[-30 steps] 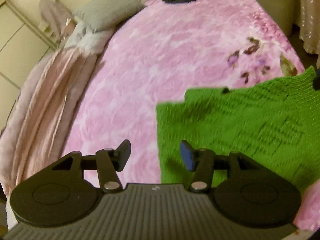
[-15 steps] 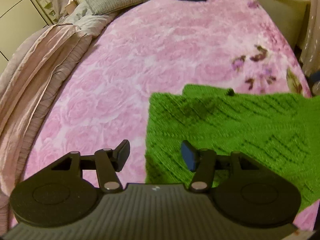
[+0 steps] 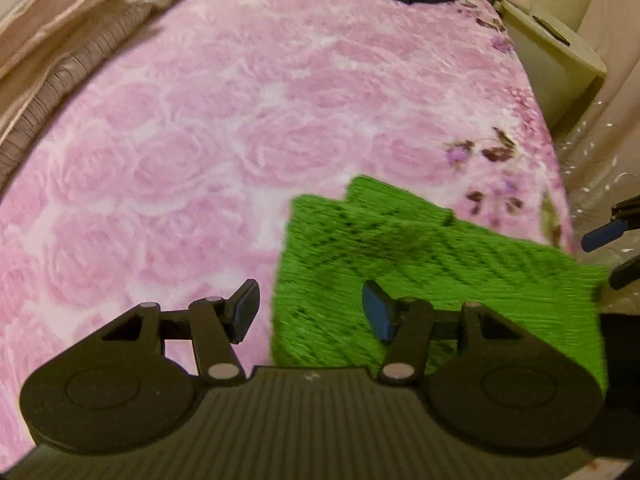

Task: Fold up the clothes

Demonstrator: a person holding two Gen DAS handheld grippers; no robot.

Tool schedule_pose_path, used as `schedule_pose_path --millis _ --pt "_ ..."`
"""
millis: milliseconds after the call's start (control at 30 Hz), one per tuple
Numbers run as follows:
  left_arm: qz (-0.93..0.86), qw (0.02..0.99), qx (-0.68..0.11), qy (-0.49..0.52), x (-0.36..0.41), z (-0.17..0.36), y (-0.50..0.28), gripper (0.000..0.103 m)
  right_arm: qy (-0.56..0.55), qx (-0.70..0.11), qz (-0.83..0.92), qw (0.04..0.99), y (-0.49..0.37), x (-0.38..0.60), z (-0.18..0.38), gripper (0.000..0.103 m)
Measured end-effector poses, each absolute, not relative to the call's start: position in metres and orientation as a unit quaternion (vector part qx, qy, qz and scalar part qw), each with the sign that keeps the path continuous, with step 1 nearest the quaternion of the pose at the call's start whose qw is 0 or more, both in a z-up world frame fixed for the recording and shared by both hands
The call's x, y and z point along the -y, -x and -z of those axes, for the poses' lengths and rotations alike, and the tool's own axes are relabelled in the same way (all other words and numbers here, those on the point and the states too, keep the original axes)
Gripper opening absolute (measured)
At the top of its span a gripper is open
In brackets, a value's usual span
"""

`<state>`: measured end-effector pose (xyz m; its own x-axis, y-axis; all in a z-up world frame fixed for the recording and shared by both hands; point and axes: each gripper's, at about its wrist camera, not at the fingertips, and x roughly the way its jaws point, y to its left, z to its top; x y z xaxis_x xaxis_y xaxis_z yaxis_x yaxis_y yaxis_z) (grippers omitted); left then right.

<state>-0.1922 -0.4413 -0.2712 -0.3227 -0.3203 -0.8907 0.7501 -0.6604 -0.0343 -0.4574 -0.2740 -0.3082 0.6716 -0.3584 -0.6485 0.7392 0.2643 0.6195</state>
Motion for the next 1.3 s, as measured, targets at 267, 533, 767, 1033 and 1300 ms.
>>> schedule_pose_path --millis 267,533,767,1033,1300 --pt "0.757 0.316 -0.26 -0.51 0.448 0.262 0.194 0.052 -0.577 -0.177 0.367 0.708 0.45 0.254 0.307 0.066" --pt "0.781 0.235 -0.284 -0.505 0.498 0.293 0.19 0.051 -0.613 -0.112 0.418 0.661 0.434 0.238 0.329 0.056" --pt "0.791 0.15 -0.314 -0.503 0.525 0.316 0.204 0.038 -0.615 -0.052 0.462 0.637 0.422 0.225 0.339 0.052" --pt "0.835 0.109 -0.285 -0.458 0.5 0.27 0.173 0.011 -0.61 -0.035 0.478 0.63 0.418 0.21 0.329 0.024" --pt "0.834 0.122 -0.279 -0.461 0.496 0.275 0.167 0.011 -0.608 -0.044 0.487 0.625 0.411 0.222 0.334 0.023"
